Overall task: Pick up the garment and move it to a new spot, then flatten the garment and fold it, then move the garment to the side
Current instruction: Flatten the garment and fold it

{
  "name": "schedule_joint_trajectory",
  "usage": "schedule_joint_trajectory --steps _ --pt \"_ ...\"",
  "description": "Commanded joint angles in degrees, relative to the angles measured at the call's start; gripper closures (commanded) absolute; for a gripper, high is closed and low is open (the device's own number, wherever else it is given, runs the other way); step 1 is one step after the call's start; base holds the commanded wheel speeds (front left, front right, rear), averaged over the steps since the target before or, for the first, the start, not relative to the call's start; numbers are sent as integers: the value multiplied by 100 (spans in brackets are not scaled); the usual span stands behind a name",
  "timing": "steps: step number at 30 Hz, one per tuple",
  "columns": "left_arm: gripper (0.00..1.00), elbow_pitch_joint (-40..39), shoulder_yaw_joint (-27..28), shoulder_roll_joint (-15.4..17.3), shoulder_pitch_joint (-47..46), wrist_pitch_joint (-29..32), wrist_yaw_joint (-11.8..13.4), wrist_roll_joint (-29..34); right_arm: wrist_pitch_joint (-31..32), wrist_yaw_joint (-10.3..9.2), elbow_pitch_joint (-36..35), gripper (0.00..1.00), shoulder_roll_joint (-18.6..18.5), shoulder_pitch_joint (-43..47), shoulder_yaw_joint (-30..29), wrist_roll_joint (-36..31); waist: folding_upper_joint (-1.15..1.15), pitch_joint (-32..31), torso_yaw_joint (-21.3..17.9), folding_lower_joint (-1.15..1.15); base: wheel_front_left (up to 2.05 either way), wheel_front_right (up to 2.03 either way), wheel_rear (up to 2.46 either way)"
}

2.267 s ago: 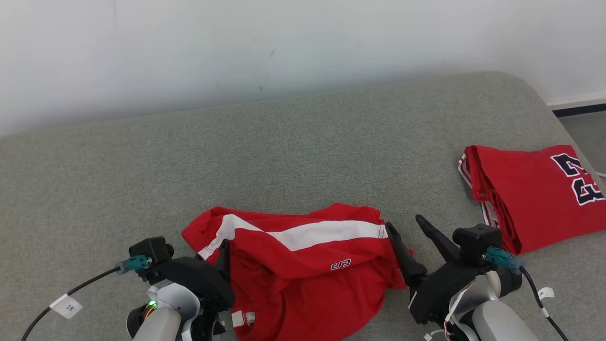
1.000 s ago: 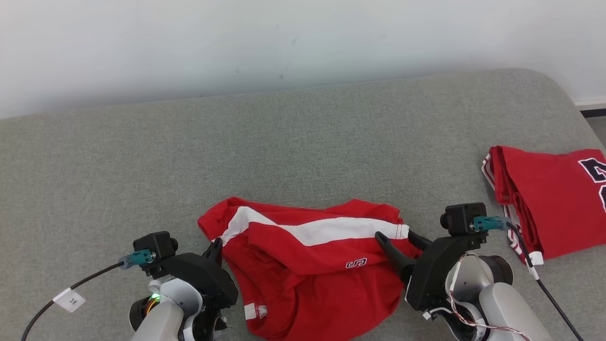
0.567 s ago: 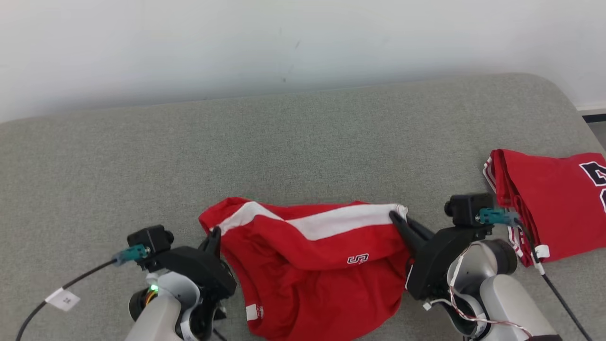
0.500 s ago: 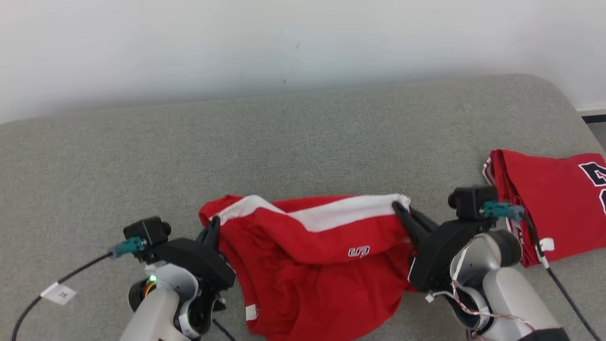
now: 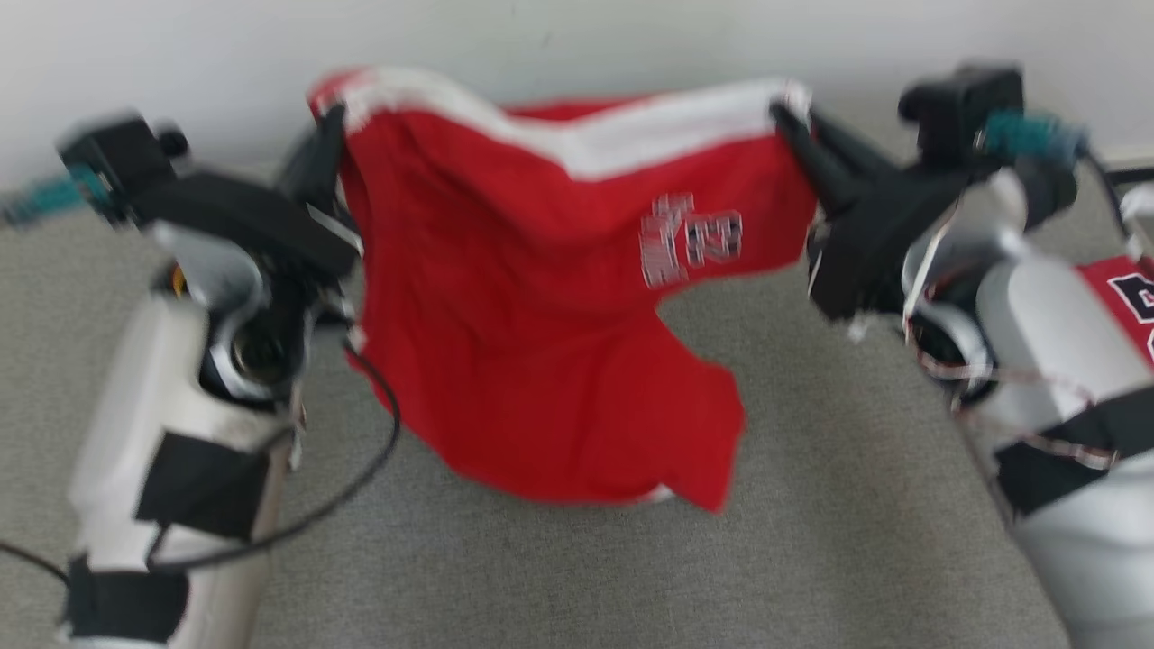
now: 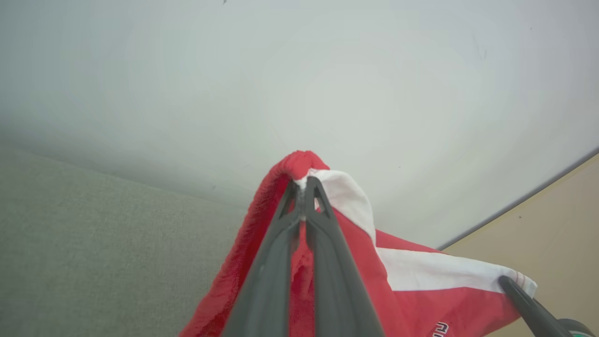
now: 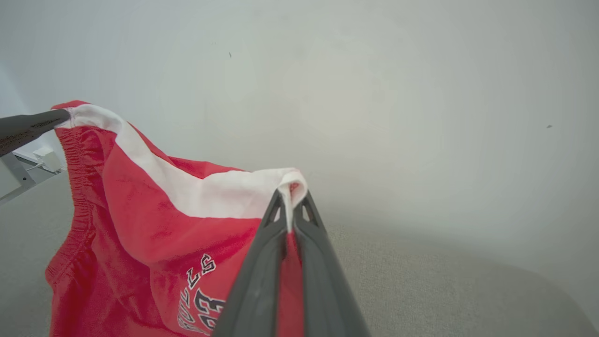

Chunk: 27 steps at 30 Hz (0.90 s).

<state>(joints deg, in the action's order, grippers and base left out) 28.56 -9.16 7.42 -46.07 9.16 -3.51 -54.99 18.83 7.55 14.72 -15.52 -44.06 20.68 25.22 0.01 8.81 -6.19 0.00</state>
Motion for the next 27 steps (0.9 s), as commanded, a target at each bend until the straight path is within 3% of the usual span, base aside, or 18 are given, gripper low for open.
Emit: schedule_joint_trajectory --steps 1,4,7,16,23,27 --pt "100 -126 59 50 -374 61 45 -40 -112 -15 170 100 -77 -427 98 28 -1 416 -95 0 0 0 0" --pt "100 -180 160 153 -916 34 98 12 -503 -15 619 100 -114 -1209 17 -239 -1 771 -123 0 0 0 0" --pt "100 -210 238 201 -1541 -158 143 128 -926 -15 1136 100 81 -1990 -185 -531 -1 1172 -168 0 0 0 0" --pt "100 -295 587 292 -3336 -1339 -54 371 -2600 -15 2282 100 617 -3961 -1220 -1568 -1 2027 -249 0 0 0 0" --pt "100 5 442 310 -3330 -1439 -292 284 -2982 -15 2865 100 809 -4287 -1332 -2116 -1 2244 -200 0 0 0 0" --pt "100 264 289 376 -2675 -1529 -385 90 -3063 -15 3359 100 920 -3907 -891 -1910 -1 2255 -187 0 0 0 0"
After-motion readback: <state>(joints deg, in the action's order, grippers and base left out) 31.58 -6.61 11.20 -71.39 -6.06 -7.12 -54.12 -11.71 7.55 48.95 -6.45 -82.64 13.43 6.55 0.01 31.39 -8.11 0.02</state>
